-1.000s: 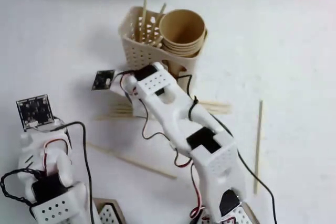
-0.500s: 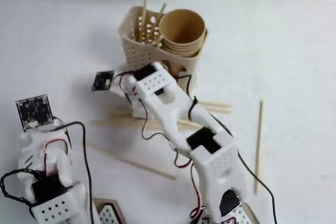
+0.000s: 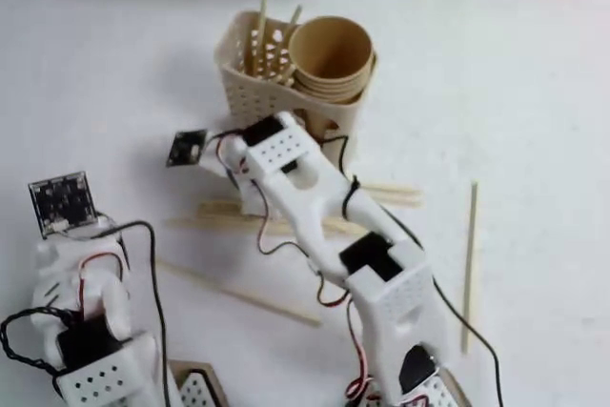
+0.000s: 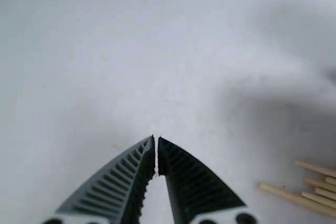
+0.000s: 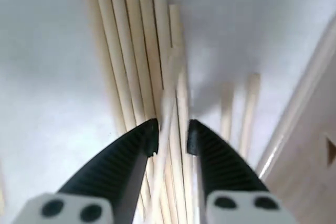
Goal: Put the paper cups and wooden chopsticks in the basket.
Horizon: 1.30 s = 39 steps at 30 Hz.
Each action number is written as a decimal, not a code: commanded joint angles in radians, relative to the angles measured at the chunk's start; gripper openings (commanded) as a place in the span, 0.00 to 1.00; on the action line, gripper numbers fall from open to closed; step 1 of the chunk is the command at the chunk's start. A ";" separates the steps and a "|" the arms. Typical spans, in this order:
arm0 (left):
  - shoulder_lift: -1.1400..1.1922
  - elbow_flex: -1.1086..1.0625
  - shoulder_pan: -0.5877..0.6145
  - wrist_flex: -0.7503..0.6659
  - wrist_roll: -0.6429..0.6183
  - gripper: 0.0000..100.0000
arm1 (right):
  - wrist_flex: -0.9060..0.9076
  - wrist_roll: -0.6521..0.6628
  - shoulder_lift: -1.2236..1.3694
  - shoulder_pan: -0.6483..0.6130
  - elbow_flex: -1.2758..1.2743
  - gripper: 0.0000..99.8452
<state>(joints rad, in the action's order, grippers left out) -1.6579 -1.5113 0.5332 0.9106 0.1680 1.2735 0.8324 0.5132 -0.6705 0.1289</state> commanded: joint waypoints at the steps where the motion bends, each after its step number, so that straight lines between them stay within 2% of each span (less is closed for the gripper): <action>1: -0.012 0.003 0.010 0.002 0.012 0.03 | -0.019 0.008 -0.002 -0.001 0.025 0.12; 13: -0.012 0.003 0.010 0.002 0.012 0.03 | -0.012 0.009 0.125 -0.001 0.091 0.12; 15: -0.012 0.003 0.010 0.002 0.012 0.03 | 0.013 0.009 0.140 -0.001 0.117 0.09; 17: -0.012 0.003 0.010 0.002 0.012 0.03 | 0.038 0.009 0.157 -0.008 0.149 0.02; 21: -0.012 0.003 0.010 0.002 0.012 0.03 | 0.093 0.011 0.151 -0.016 0.175 0.02; 39: -0.012 0.003 0.010 0.002 0.012 0.03 | 0.234 -0.017 -0.208 -0.012 0.215 0.02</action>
<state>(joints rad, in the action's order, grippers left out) -1.6579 -1.5113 0.5332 0.9106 0.1680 1.4929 0.8324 0.4273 -0.6736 0.3130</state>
